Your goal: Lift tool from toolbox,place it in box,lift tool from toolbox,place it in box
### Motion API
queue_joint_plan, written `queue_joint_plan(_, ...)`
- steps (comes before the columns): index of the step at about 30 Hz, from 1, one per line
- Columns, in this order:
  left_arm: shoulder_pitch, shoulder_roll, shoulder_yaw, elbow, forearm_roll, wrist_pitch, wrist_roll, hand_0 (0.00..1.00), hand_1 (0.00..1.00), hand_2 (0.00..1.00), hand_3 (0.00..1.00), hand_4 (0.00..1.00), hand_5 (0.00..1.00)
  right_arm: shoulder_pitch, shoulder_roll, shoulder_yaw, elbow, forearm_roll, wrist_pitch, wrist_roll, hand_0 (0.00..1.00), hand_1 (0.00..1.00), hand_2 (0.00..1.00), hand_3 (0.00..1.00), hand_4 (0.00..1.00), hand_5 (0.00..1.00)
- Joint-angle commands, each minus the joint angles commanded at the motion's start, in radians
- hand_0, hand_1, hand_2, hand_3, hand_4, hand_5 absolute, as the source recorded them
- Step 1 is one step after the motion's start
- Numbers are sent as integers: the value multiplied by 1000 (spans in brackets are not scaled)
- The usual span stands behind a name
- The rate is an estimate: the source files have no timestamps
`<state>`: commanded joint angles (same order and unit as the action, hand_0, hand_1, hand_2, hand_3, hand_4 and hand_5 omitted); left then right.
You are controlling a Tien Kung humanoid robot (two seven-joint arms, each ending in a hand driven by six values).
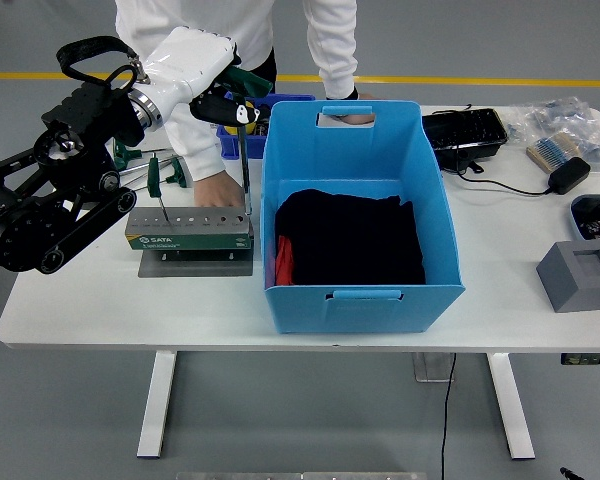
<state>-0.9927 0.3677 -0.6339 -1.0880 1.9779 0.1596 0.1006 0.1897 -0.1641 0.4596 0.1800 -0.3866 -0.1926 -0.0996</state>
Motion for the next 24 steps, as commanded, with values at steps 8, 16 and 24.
queue_joint_plan(8, -47, 29, 6, -41, -14, -21, 9, 113, 2, 2, 6, 749, 527, -2, -1, 4, 0, -4, 0, -1, 619, 591, 674, 574, 836, 698)
queue_joint_plan(16, -81, 20, 12, -93, -58, -47, 30, 119, 2, 2, 7, 710, 510, -1, -1, 11, 0, -13, 0, -3, 619, 592, 675, 574, 836, 697)
queue_joint_plan(24, -86, -36, 34, -99, -89, -35, 36, 121, 2, 2, 7, 624, 573, 0, -2, 5, 0, -8, 0, -2, 621, 591, 674, 575, 837, 697)
